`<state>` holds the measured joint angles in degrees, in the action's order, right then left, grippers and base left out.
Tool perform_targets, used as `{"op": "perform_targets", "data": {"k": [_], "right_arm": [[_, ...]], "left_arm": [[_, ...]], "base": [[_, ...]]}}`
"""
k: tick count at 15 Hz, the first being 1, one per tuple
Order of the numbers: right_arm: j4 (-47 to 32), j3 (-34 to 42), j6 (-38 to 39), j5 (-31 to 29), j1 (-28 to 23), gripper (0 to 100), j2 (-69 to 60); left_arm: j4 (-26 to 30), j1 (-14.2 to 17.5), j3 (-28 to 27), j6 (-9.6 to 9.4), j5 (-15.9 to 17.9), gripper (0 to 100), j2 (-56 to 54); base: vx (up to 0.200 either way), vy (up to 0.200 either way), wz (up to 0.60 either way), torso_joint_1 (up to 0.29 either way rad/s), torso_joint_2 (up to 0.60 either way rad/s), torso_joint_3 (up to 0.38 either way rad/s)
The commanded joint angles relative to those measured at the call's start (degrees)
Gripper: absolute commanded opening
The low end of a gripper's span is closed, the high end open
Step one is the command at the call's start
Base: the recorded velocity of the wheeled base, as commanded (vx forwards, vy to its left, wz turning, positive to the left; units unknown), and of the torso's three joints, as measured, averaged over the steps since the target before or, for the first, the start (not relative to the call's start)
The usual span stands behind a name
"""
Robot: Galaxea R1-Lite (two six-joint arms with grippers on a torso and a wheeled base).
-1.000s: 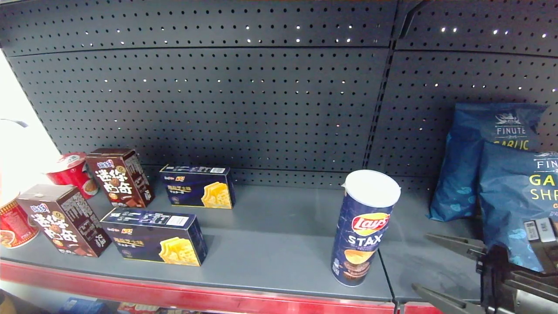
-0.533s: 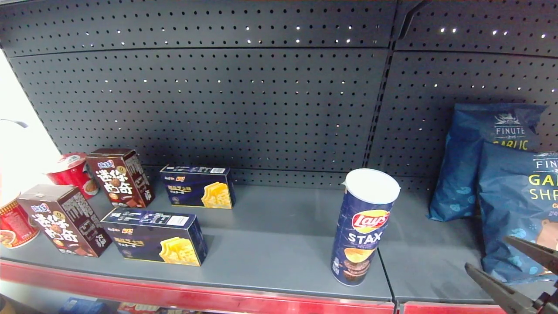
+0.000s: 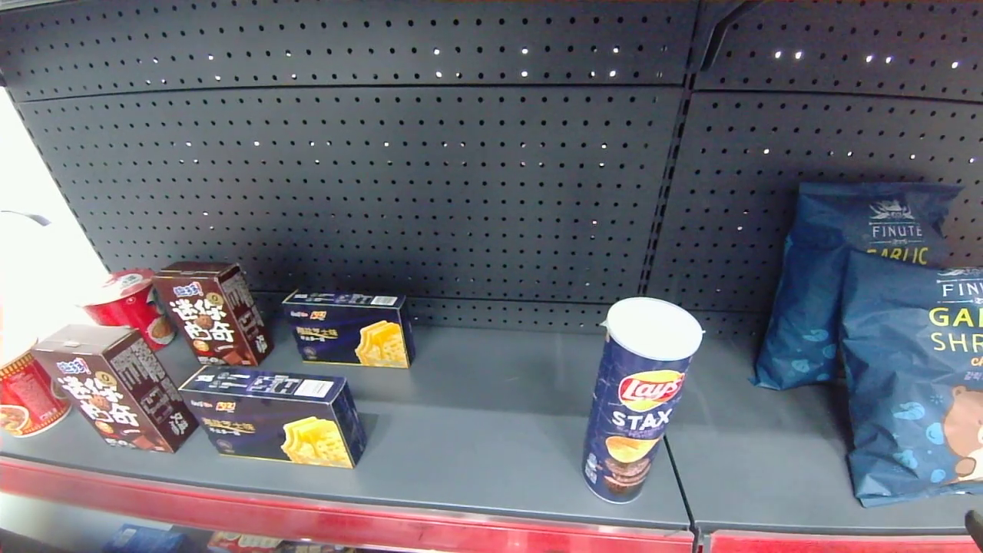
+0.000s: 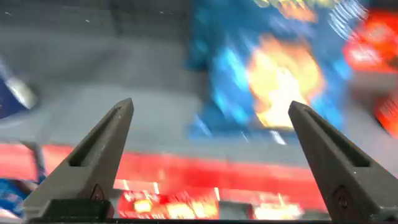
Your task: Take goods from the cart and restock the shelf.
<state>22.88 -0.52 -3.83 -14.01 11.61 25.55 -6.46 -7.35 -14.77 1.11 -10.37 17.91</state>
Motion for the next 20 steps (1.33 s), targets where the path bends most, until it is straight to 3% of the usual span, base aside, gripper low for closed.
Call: {"op": "perform_targets", "data": {"k": [1,2,6,9,11,13,16,20], "right_arm": [[-13.4,-0.2,0.0,-2.7,-2.0,100,-17.5],[-17.6,0.3,0.7,-3.0,-2.4,100,-20.7],[-19.3,0.3,0.2,2.1,-2.4,100,-20.6],[-19.4,0.3,-0.9,4.7,-2.5,100,-20.6],[-19.3,0.3,-0.7,5.3,-2.4,100,-20.6],[-19.4,0.3,-0.8,5.0,-2.4,100,-20.6],[-19.4,0.3,-1.2,6.6,-2.4,100,-20.6],[-19.4,0.3,-1.1,9.1,-2.4,100,-20.6]], "left_arm": [[-0.1,-0.3,-0.4,-0.05,0.3,0,-1.0],[-0.1,-0.6,-0.9,-0.05,0.9,0,-0.9],[-0.1,-1.3,-4.2,-0.58,5.8,0,-0.2],[-0.3,-1.3,-13.0,-0.67,13.5,0,8.5],[-1.2,-1.3,-14.2,-0.76,17.1,0,13.2],[-1.4,-1.6,-14.1,-0.93,17.2,0,15.4],[-3.2,-7.9,-14.2,-0.85,17.1,0,18.0],[-4.2,-8.6,-14.4,-0.76,17.1,0,19.7]], "base": [[0.000,0.000,0.00,0.000,0.00,0.000],[0.000,0.000,0.00,0.000,0.00,0.000],[0.000,0.000,0.00,0.000,0.00,0.000],[0.000,0.000,0.00,0.000,0.00,0.000],[0.000,0.000,0.00,0.000,0.00,0.000],[0.000,0.000,0.00,0.000,0.00,0.000],[0.000,0.000,0.00,0.000,0.00,0.000],[0.000,0.000,-0.45,-0.001,0.00,0.003]]}}
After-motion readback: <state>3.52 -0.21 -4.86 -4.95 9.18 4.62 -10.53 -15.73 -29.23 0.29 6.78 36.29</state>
